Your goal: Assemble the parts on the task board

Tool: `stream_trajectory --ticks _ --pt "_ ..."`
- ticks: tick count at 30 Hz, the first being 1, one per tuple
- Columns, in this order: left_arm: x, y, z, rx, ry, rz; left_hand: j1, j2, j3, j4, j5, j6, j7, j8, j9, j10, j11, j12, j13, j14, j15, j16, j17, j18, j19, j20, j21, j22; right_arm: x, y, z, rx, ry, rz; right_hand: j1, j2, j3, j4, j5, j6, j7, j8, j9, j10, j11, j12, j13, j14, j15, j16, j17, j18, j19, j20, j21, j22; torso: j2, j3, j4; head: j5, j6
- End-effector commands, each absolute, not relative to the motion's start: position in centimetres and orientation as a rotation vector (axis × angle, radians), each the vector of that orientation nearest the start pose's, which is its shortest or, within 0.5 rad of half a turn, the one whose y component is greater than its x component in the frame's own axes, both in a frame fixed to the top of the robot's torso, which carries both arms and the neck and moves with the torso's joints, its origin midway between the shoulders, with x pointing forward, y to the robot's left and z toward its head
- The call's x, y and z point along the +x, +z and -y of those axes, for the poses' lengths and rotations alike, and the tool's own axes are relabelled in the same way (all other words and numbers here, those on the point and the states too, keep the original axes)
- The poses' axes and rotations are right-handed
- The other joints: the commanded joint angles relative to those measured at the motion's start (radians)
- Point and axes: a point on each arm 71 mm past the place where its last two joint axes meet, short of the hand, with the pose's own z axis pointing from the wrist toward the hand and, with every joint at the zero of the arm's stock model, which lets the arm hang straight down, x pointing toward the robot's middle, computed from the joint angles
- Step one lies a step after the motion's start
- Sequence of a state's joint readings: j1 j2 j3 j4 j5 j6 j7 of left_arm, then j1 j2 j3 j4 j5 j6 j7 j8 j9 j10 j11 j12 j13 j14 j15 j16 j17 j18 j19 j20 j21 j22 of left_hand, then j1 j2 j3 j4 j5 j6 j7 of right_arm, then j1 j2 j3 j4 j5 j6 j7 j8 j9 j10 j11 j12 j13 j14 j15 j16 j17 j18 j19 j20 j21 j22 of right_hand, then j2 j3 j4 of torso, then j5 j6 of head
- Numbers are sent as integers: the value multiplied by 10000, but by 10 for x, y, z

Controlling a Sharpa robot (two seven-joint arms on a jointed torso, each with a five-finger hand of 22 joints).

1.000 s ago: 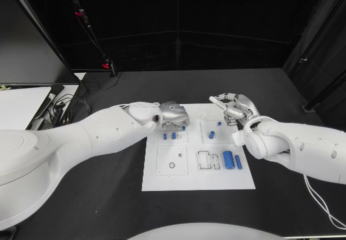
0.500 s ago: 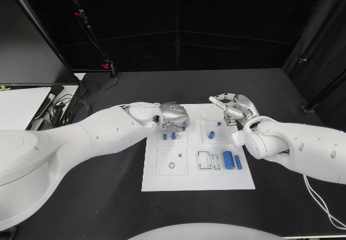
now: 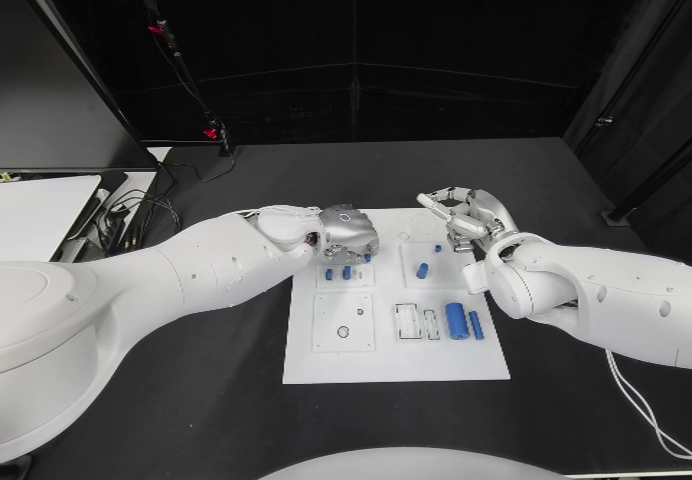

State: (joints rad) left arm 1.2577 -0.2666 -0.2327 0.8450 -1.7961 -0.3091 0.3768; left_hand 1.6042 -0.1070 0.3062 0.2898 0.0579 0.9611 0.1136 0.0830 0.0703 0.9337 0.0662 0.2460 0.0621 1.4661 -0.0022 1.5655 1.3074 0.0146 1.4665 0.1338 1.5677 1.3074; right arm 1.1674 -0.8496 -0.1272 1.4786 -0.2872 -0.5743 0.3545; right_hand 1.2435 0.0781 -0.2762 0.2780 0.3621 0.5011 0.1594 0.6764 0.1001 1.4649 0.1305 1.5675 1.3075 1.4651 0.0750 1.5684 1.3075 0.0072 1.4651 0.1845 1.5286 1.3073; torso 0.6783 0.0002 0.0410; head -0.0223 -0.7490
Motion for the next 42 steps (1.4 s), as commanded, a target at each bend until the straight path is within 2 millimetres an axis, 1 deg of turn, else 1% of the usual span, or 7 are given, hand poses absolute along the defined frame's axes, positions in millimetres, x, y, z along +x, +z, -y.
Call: stream_trajectory --ticks 1,7,11,20,28,35,42 --pt "539 -242 -61 10375 -6888 -15405 -72 -25 -39 3 -56 -39 20 -46 -12 -53 16 -62 -7 972 -46 22 2452 -146 1043 -59 31 2634 482 -220 236 8985 11534 -14410 19 75 17 32 25 46 541 -12 -8 1059 78 33 2633 1057 38 24 2633 103 550 46 -42 2373 3 4 6 8 1" --pt "539 -243 -61 10365 -6869 -15456 49 126 80 -32 -55 104 -67 1 11 42 -44 -50 9 1021 -72 42 2571 -146 1043 -62 31 2634 482 -220 236 8987 11539 -14416 21 78 18 32 30 43 542 -18 -13 1059 78 33 2633 1057 38 24 2633 104 548 45 -45 2372 3 2 -7 14 3" --pt "539 -243 -61 10358 -6851 -15485 173 221 186 -40 -57 388 -180 116 59 240 -162 -16 9 1047 -166 53 2634 -146 1043 -65 31 2634 482 -220 236 8992 11529 -14414 21 78 18 32 30 43 542 -18 -13 1059 78 33 2633 1057 38 24 2633 104 548 45 -45 2372 4 -1 -7 5 1" --pt "540 -242 -62 10346 -6841 -15407 298 462 330 -55 -56 1119 -253 424 205 732 -239 31 7 1047 -252 53 2634 -146 1043 -71 31 2634 481 -221 236 9020 11499 -14434 21 78 18 32 30 43 542 -18 -13 1059 78 33 2633 1057 38 24 2633 104 548 45 -45 2372 6 3 -1 -6 -9" --pt "541 -240 -65 10280 -6866 -14978 216 510 313 -5 -57 1242 -209 458 237 872 -190 -13 -7 1047 -236 53 2634 -146 1043 -81 31 2634 481 -221 237 9031 11483 -14436 21 78 18 32 30 43 542 -18 -13 1059 78 33 2633 1057 38 24 2633 104 548 45 -45 2372 1 1 -2 -3 -3" --pt "539 -233 -68 10317 -7206 -13765 71 541 285 8 -58 1284 -130 441 246 986 -94 -88 -9 1047 -113 53 2634 -146 1043 -91 31 2634 481 -221 237 9037 11466 -14434 25 86 21 32 36 41 543 -29 -22 1059 79 33 2633 1057 38 24 2633 109 536 45 -56 2365 -3 2 4 -19 19" --pt "538 -214 -72 10282 -7339 -12596 56 555 293 4 -49 1310 -122 443 252 1034 -86 -104 -9 1047 -72 53 2634 -146 1043 -92 31 2634 481 -221 238 9048 11439 -14429 25 86 21 32 36 41 543 -29 -22 1059 79 33 2633 1057 38 24 2633 109 536 45 -56 2365 -10 8 5 6 59"
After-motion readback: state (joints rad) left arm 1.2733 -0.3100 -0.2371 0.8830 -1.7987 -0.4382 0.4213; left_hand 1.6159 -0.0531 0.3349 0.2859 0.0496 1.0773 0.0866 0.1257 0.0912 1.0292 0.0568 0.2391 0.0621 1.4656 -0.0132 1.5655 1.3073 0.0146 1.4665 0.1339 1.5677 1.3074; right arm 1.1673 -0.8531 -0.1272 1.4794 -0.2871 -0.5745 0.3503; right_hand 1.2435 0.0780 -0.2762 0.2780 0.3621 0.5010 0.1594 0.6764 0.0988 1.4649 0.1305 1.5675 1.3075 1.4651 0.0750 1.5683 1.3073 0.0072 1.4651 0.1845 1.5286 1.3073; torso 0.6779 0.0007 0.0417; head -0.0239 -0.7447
